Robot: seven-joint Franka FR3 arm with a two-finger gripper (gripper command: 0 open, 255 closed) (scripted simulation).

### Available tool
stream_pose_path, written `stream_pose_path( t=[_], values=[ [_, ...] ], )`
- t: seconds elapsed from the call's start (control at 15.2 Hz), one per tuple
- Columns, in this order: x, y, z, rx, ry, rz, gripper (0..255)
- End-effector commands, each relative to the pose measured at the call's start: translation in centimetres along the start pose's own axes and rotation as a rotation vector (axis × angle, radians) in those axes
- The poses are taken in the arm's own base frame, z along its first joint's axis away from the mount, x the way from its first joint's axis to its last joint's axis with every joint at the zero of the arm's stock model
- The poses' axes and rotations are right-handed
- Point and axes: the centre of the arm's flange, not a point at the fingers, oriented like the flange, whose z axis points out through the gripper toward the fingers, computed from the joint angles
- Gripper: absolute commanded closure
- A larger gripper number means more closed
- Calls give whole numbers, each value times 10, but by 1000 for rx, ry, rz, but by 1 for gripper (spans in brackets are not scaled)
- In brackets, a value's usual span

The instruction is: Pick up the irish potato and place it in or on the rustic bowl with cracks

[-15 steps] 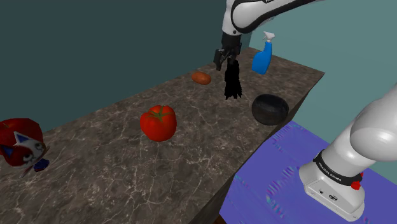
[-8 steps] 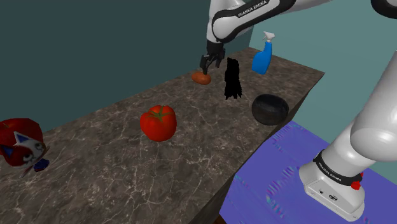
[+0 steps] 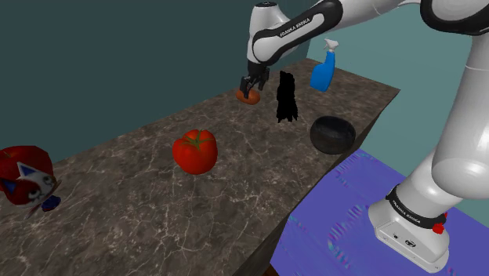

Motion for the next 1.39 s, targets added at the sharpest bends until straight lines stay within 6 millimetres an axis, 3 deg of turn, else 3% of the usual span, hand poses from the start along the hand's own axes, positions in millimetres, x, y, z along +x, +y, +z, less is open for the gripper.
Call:
stream_pose_path(
  t=[0.0,0.53,0.59,1.19,1.32],
  values=[
    [0,0,11,0,1,0,0],
    [0,0,14,0,1,0,0],
    [0,0,14,0,1,0,255],
    [0,0,14,0,1,0,255],
    [1,0,3,0,1,0,255]
  ],
)
